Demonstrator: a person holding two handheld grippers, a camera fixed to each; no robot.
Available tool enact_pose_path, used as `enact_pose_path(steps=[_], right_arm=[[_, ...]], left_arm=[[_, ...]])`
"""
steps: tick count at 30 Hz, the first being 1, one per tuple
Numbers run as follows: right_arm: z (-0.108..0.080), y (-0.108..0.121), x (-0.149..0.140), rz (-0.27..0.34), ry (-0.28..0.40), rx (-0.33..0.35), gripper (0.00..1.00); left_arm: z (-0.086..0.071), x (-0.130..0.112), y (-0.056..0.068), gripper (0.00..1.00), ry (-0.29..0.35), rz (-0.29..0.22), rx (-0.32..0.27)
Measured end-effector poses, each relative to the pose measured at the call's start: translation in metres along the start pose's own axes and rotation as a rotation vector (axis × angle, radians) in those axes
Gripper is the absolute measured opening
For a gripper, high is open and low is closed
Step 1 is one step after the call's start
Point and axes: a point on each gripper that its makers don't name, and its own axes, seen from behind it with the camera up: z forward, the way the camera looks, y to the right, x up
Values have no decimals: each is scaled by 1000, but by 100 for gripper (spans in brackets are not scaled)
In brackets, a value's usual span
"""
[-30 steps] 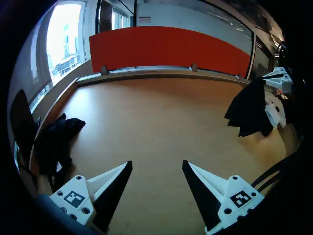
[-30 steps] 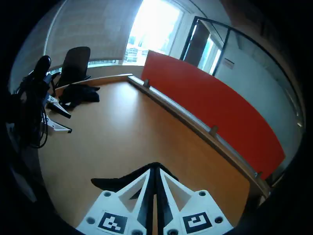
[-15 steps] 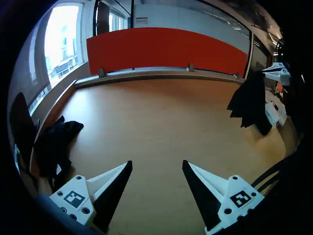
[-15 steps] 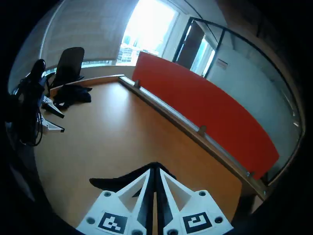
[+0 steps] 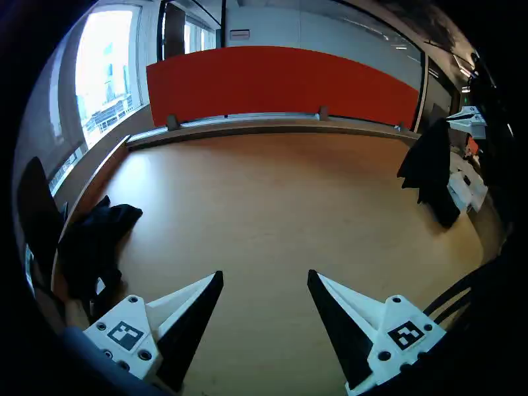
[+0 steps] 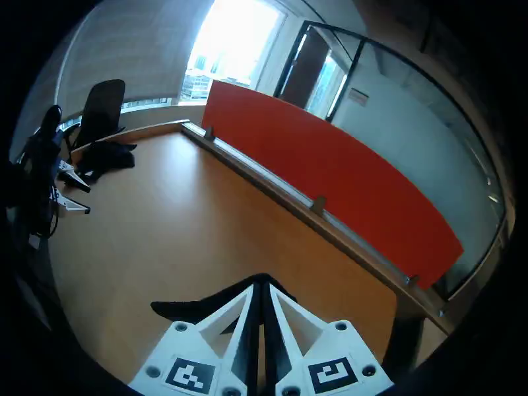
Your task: Fold towel
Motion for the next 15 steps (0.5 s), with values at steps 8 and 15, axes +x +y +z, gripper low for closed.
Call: enact_pose_path(steps=[8,15], right_arm=[[-1,38,-22,14,-34,-32,4],[3,67,-38,42,-53,-61,4]], left_arm=[[2,0,-3,95,-10,5,10],[4,0,-3,95,-20,11,17]])
